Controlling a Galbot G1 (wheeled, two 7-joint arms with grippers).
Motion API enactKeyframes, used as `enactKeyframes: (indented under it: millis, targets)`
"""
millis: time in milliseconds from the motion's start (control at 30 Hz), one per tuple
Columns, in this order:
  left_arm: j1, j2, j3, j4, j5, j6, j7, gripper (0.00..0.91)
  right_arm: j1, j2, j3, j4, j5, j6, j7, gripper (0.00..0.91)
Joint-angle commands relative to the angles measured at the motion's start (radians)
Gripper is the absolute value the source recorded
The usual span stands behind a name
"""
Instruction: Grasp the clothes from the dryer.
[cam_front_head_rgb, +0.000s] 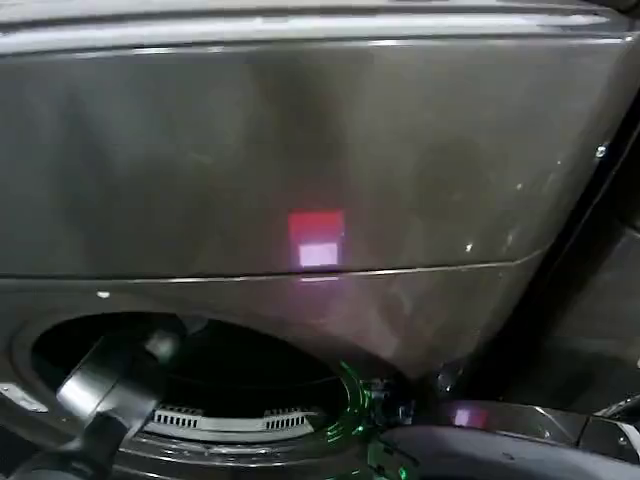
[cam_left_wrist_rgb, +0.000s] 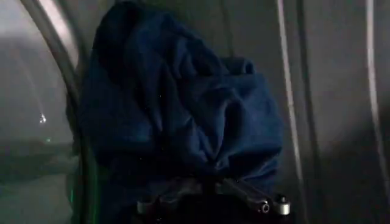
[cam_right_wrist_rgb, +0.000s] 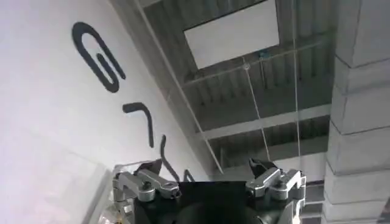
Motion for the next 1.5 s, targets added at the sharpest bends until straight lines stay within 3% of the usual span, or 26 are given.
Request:
enactKeyframes:
  millis: [33, 233, 367, 433, 567, 633, 833, 1033, 1267, 1500]
  targets:
    - [0.065, 0.003, -0.136, -0.146, -0.125, 0.063, -0.132, 0.0, 0.004, 0.0, -0.008, 0.007, 0.0, 0.0, 0.001, 0.907]
    - [0.204, 0.064, -0.282, -0.39, -0.246, 0.159, -0.259, 0.0, 0.011, -0.005, -0.02, 0.013, 0.0, 0.0, 0.003, 0.907]
    - [0.293, 0.085, -0.342, -0.554, -0.343, 0.297, -0.388, 0.0, 0.016, -0.007, -0.025, 0.016, 0.001, -0.001, 0.004, 0.907]
    - [0.365, 0.081, -0.372, -0.674, -0.4, 0.364, -0.459, 0.0, 0.017, -0.007, -0.026, 0.016, 0.001, -0.001, 0.005, 0.907]
    - [0.527, 0.052, -0.463, -0.841, -0.564, 0.402, -0.616, 0.0, 0.017, -0.009, -0.028, 0.016, 0.001, -0.002, 0.008, 0.907]
    - [0.593, 0.027, -0.51, -0.898, -0.612, 0.382, -0.695, 0.0, 0.016, -0.011, -0.027, 0.014, -0.004, -0.003, 0.011, 0.907]
    - [0.719, -0.03, -0.573, -0.968, -0.711, 0.118, -0.99, 0.0, 0.016, -0.021, -0.029, 0.008, -0.059, 0.002, 0.014, 0.907]
    - [0.786, -0.113, -0.604, -0.99, -0.765, -0.016, -1.211, 0.0, 0.022, -0.023, -0.036, 0.011, -0.088, 0.008, 0.006, 0.907]
    - [0.785, -0.16, -0.625, -0.979, -0.795, -0.074, -1.323, 0.0, 0.023, -0.025, -0.024, 0.009, -0.092, -0.009, -0.009, 0.907]
    - [0.793, -0.163, -0.613, -0.98, -0.774, -0.061, -1.298, 0.0, 0.026, -0.03, -0.036, 0.002, -0.091, 0.016, 0.0, 0.907]
